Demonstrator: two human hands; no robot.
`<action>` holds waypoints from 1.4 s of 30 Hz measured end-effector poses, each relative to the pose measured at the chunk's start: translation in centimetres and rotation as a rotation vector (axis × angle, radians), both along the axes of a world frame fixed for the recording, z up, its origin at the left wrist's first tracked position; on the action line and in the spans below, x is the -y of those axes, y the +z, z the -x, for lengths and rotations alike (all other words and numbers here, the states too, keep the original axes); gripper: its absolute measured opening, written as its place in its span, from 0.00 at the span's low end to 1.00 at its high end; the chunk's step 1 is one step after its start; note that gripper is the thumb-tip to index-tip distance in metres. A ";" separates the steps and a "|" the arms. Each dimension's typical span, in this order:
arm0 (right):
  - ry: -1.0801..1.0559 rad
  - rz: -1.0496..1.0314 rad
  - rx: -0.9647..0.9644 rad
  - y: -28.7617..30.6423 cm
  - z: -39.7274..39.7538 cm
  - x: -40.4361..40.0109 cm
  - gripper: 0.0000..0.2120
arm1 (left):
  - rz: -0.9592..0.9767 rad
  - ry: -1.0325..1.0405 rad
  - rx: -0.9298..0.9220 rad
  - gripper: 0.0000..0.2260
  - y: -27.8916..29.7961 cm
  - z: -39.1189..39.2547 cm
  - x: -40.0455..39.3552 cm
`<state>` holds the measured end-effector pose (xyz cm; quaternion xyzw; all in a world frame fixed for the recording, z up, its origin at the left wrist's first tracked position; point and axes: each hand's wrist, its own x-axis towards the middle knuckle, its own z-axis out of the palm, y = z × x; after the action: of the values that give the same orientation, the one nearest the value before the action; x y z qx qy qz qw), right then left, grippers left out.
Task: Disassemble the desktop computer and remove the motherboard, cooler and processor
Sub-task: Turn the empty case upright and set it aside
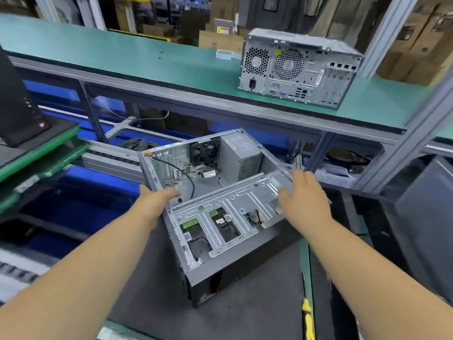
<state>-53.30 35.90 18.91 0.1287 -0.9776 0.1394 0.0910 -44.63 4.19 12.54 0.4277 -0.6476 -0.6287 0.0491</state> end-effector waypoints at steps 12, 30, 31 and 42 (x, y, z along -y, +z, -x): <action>-0.001 0.070 0.461 0.7 13.5 2.1 0.26 | -0.090 0.167 0.057 0.37 1.6 -0.5 -2.4; -0.106 -0.223 0.672 -0.3 18.1 6.9 0.10 | -0.092 0.136 0.169 0.19 1.9 3.5 1.3; -0.125 -0.215 0.688 -0.1 17.7 6.5 0.11 | -0.104 0.117 0.147 0.19 2.3 3.7 1.5; -0.315 0.400 0.416 1.5 14.4 -0.8 0.04 | 0.154 -0.144 -0.111 0.11 9.2 10.1 2.9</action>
<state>-67.69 36.74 20.36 -0.0757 -0.9364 0.3362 -0.0667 -54.74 1.28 21.70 0.3396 -0.7192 -0.6019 0.0725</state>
